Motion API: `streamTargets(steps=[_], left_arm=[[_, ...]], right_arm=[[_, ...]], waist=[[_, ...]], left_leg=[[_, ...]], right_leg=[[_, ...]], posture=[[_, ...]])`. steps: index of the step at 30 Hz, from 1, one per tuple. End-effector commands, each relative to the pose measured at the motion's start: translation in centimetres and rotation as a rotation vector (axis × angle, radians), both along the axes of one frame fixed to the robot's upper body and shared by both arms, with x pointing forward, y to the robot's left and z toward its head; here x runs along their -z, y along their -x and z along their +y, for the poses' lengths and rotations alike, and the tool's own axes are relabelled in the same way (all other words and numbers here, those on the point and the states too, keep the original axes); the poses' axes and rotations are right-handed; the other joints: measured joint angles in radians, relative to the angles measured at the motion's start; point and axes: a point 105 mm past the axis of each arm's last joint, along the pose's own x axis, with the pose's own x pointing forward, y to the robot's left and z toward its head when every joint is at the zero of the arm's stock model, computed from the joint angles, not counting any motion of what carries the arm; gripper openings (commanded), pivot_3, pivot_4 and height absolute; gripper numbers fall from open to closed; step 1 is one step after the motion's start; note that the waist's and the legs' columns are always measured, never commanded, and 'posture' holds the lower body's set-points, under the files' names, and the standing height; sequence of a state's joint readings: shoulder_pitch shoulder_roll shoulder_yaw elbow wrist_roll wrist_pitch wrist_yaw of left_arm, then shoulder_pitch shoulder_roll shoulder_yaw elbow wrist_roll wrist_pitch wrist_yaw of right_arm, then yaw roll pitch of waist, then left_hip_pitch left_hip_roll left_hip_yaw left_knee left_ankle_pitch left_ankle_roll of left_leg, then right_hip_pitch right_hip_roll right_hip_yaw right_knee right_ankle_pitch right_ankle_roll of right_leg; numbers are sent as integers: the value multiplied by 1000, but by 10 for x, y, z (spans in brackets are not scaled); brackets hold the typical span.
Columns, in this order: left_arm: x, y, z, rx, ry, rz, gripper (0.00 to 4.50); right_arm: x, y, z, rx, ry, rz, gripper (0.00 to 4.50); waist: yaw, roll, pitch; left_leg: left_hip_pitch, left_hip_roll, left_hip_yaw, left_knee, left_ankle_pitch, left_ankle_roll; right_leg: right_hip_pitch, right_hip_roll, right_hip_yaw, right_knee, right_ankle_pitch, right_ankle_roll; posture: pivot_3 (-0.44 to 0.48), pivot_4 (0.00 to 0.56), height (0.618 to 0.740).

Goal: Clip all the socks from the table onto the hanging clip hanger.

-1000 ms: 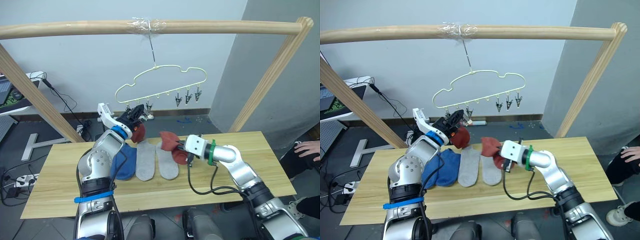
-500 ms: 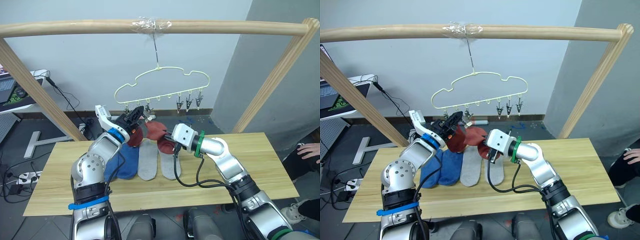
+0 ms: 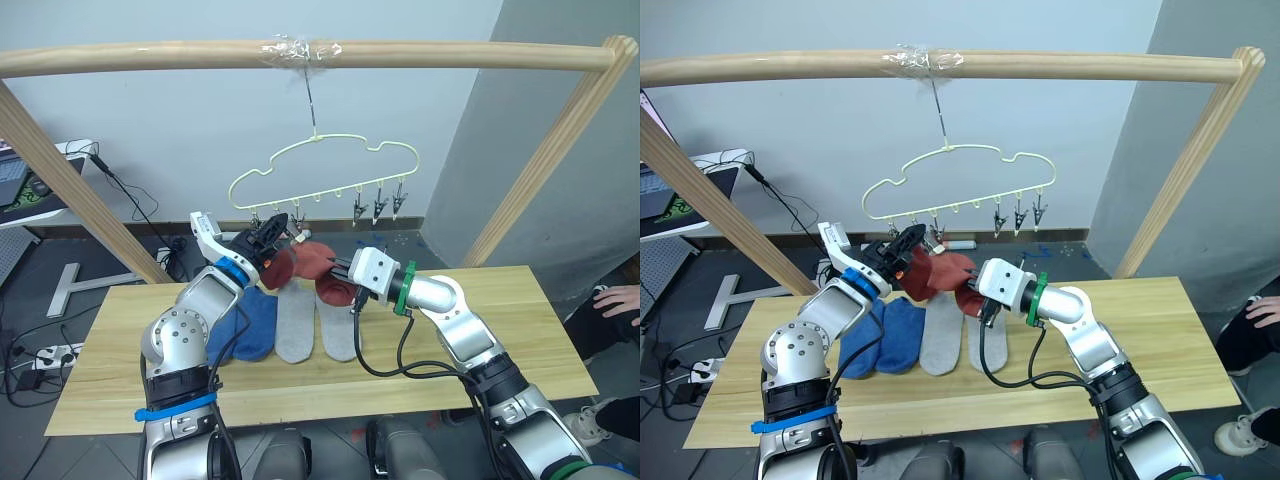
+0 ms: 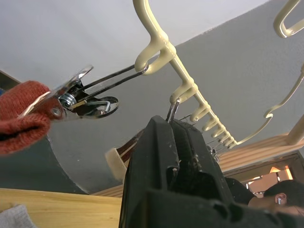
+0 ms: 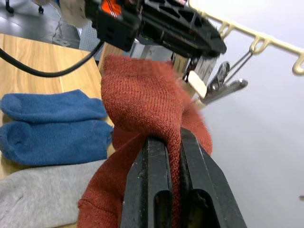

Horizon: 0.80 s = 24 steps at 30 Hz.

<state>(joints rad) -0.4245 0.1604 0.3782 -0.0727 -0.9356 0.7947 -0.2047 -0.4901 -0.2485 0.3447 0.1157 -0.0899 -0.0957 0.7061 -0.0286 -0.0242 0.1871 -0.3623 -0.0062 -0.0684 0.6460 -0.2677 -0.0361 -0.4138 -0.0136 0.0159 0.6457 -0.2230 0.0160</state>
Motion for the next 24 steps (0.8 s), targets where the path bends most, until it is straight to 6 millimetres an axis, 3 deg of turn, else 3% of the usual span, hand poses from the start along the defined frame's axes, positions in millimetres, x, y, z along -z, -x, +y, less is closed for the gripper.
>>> streamTargets(steps=[1,10,15,24], left_arm=[[5,1,6,-22,-11,24,0],[1,0,5,-16,5,17,0],[-1,1,0,2,6,10,0],[-4,2,2,0,-3,-7,0]], right_arm=[[-19,5,2,-20,-58,-46,28],[-19,3,5,-12,-68,-34,28],[-9,-4,15,-3,-68,-12,28],[-13,-8,19,2,-84,-24,28]], waist=[[0,0,0],[0,0,0],[0,0,0],[1,0,0]], left_leg=[[0,0,0,0,0,0],[0,0,0,0,0,0],[0,0,0,0,0,0],[-1,0,-2,0,0,0]], right_leg=[[0,0,0,0,0,0],[0,0,0,0,0,0],[0,0,0,0,0,0],[0,0,0,0,0,0]], posture=[[57,163,740],[54,165,740],[58,165,740],[60,168,740]])
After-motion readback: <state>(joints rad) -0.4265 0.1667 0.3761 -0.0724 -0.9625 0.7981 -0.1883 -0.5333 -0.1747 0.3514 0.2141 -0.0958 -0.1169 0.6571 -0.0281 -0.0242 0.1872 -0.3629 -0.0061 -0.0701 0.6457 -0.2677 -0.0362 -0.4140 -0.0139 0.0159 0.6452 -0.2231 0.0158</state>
